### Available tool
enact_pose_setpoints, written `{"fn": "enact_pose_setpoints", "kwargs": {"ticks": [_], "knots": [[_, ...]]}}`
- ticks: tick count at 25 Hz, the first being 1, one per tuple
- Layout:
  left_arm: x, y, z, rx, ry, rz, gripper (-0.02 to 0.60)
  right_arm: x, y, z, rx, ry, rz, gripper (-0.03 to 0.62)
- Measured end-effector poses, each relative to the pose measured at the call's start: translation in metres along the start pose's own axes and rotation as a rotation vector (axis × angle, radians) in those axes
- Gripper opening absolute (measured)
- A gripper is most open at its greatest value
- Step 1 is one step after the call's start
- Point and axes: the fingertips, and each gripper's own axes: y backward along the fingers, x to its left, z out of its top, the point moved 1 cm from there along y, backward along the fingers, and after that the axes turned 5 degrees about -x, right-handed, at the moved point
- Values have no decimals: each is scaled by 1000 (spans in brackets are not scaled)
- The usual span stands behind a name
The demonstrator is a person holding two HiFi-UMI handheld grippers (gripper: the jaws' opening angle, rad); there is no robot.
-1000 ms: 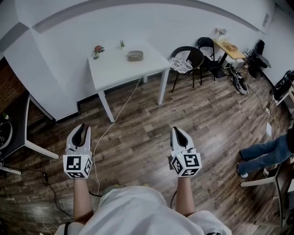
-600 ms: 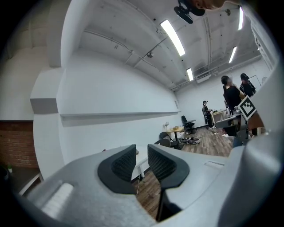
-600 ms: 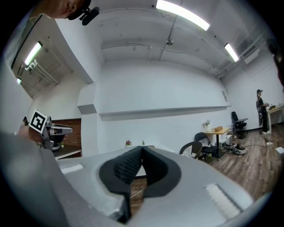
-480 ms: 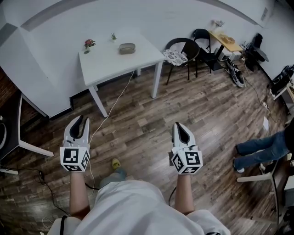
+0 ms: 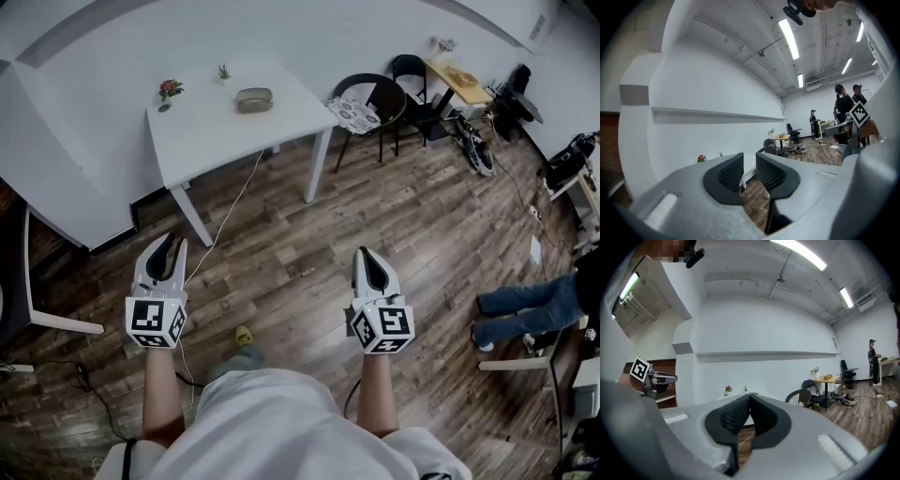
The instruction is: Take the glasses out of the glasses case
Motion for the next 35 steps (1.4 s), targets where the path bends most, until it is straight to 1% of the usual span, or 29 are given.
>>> {"fn": "enact_pose_setpoints", "kwargs": {"ticks": [4, 8, 14, 19, 22, 27, 31, 35], "knots": [[46, -30, -12, 4, 20, -11, 89, 23, -54, 1, 4, 4, -2, 3], [96, -52, -24, 4, 51, -6, 89, 51, -103, 0, 14, 9, 3, 3], [150, -80, -38, -12, 94, 4, 89, 81, -153, 0, 21, 28, 6, 3], [158, -95, -45, -17, 115, -23, 89, 82, -171, -1, 24, 33, -12, 3], [159, -107, -54, -11, 123, -37, 89, 79, -182, -9, 27, 27, -19, 3], [157, -132, -64, 6, 118, -55, 89, 63, -204, -20, 27, 1, -35, 3], [158, -166, -69, 17, 105, -55, 89, 43, -241, -21, 15, -10, -22, 3], [161, -215, -73, 39, 100, -39, 89, 16, -293, -22, 17, -27, 1, 3]]}}
